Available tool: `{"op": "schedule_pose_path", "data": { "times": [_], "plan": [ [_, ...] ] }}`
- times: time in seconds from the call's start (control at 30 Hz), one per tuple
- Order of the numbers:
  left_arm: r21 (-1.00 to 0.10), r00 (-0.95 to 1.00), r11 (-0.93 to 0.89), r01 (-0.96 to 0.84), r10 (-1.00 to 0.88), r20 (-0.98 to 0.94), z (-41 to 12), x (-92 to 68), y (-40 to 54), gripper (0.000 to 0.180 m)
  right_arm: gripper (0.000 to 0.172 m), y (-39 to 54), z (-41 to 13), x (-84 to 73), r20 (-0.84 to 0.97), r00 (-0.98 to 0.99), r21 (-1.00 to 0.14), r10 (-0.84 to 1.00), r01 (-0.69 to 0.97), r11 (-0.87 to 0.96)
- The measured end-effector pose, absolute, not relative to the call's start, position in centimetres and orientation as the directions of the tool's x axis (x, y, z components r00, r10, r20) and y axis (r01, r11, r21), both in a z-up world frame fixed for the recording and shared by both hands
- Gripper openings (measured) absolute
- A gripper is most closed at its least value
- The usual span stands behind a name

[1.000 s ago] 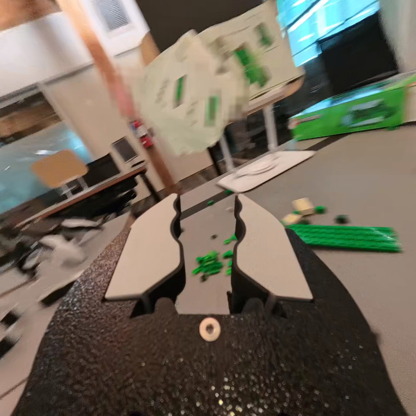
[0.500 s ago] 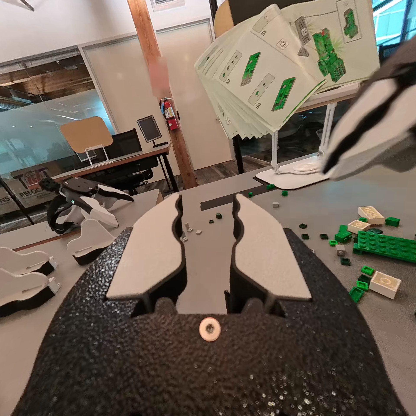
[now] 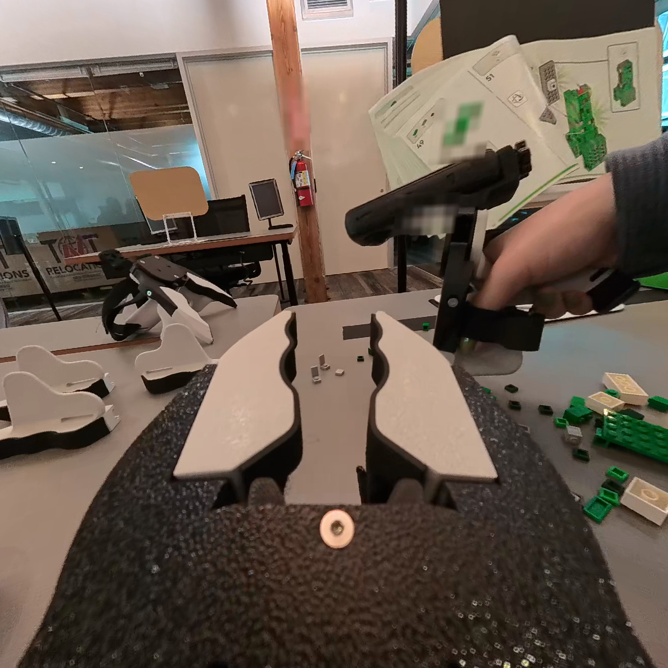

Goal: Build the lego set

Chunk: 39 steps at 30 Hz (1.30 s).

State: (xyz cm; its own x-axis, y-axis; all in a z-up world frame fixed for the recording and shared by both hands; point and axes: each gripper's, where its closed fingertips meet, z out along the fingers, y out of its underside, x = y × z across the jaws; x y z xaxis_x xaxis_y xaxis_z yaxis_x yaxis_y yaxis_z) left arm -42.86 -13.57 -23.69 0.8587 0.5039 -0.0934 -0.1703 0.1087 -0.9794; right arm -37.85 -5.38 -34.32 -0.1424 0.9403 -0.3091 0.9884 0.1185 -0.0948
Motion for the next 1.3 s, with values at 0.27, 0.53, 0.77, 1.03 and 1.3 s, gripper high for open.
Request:
{"op": "schedule_pose_path", "data": {
  "times": [0.27,0.53,0.77,1.03,1.3],
  "plan": [
    [-0.979,0.862,0.1,-0.179,0.496,-0.107,-23.6,-42.7,-13.4,0.037,0.007,-7.1,-34.8,-38.7,-0.322,-0.139,-0.079,0.937,0.99,0.12],
    [-0.981,0.87,0.096,-0.168,0.483,-0.102,-23.8,-42.6,-13.0,0.036,0.007,-6.4,-35.4,-38.7,-0.15,-0.192,-0.041,0.97,0.981,0.188],
    [-0.982,0.874,0.092,-0.166,0.476,-0.103,-23.9,-42.5,-12.8,0.035,0.013,-6.7,-35.6,-38.7,-0.136,-0.19,-0.018,0.972,0.982,0.189],
    [-0.982,0.876,0.09,-0.167,0.471,-0.106,-23.9,-42.4,-12.7,0.034,0.007,-7.5,-34.8,-39.0,-0.146,-0.3,-0.147,0.943,0.949,0.28],
    [-0.936,0.968,0.33,0.123,-0.247,0.04,-21.1,-33.3,-11.3,0.032,0.007,-11.0,-22.8,-31.1,0.098,-0.784,-0.899,0.612,0.194,0.392]
  ]
}}
